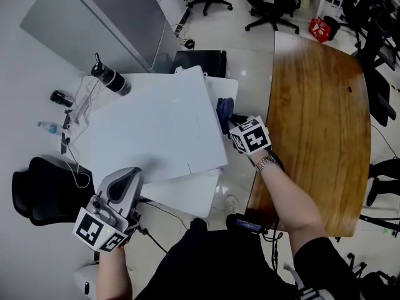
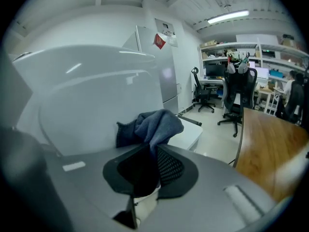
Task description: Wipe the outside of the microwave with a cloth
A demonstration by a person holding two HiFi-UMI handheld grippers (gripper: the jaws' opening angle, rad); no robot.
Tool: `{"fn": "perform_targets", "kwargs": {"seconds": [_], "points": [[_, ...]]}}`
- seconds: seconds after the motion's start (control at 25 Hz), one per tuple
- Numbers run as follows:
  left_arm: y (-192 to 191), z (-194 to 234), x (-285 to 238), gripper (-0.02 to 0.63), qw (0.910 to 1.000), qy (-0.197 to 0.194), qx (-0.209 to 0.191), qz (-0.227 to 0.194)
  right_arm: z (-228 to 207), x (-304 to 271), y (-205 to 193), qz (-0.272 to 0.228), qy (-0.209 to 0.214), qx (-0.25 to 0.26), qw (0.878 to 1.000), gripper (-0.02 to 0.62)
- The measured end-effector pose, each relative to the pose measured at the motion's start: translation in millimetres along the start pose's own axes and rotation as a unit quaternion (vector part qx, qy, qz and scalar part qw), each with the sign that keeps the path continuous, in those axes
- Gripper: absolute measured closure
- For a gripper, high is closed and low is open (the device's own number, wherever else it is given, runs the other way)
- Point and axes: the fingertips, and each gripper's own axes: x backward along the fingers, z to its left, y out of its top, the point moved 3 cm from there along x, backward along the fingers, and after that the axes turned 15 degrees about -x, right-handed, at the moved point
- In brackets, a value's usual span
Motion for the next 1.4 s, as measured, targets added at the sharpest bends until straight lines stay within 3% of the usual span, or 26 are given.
{"fn": "perform_targets", "kwargs": {"seconds": [0.72,1.4], "points": [[-8.3,-1.3,14.2,0.601,0.9994,0.032,0.006,0.013,-27.3,-38.9,-41.6,0.082,-0.061,0.021,0.995,0.546],[-10.8,-10.9,56.3,0.601,0.9982,0.045,0.019,-0.035,16.4,70.0,-13.6,-0.006,-0.09,0.063,0.994,0.546]]}}
